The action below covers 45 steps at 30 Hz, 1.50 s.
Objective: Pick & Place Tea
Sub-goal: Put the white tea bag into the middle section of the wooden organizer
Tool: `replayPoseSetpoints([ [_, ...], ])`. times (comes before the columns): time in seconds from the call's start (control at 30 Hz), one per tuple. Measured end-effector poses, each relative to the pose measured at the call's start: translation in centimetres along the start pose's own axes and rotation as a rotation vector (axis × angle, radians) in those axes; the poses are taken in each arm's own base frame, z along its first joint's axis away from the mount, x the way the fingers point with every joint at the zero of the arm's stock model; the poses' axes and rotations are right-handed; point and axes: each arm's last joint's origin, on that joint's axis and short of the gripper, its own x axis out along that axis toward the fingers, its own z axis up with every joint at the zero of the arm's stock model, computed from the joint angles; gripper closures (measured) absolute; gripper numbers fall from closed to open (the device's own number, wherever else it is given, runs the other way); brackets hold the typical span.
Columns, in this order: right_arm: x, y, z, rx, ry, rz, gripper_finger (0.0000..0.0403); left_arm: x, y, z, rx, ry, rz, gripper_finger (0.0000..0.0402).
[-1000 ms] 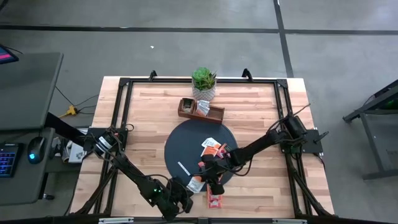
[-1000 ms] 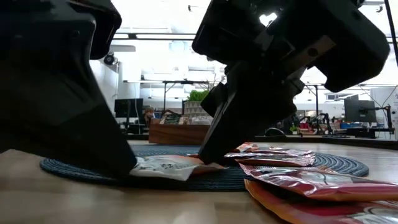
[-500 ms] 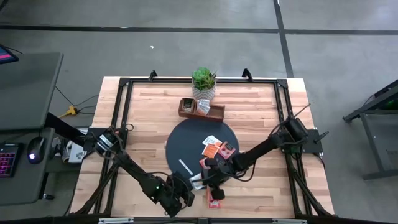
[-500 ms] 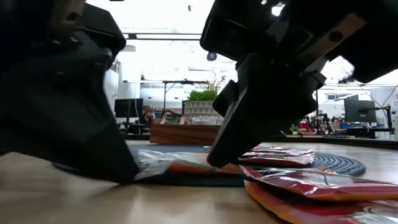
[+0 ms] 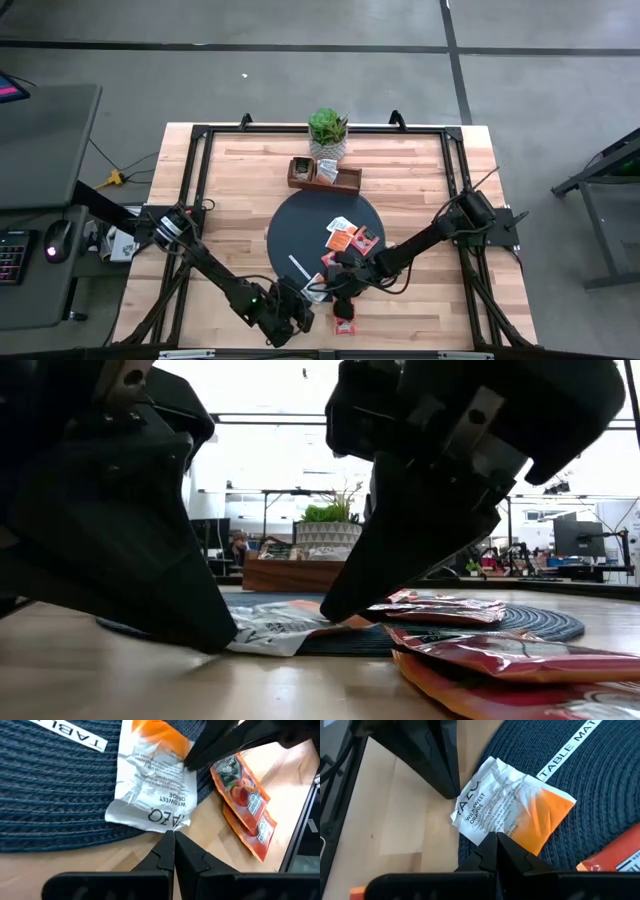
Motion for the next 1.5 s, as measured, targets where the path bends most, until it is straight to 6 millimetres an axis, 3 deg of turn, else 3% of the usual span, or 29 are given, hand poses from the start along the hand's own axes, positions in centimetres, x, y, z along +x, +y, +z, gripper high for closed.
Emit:
replayPoseSetpoints([
  [0.63,-0.5,2.5,-1.6,0.064,-0.009,0.002,0.0403,-0.2,0.2,0.2,-0.01,-0.017,0.026,0.0402],
  [0.97,-1.7,2.8,-0.5,-0.007,-0.062,-0.003,0.0403,-0.2,0.1,0.2,-0.015,-0.01,0.018,0.0402],
  [1.1,-2.2,2.4,-0.2,-0.049,-0.054,-0.056,0.0403,-0.2,0.0,0.1,-0.02,-0.009,0.011,0.0402],
  [1.5,-1.3,0.8,-1.1,-0.113,0.065,-0.096,0.0403,-0.2,0.0,0.1,-0.022,-0.003,0.006,0.0402],
])
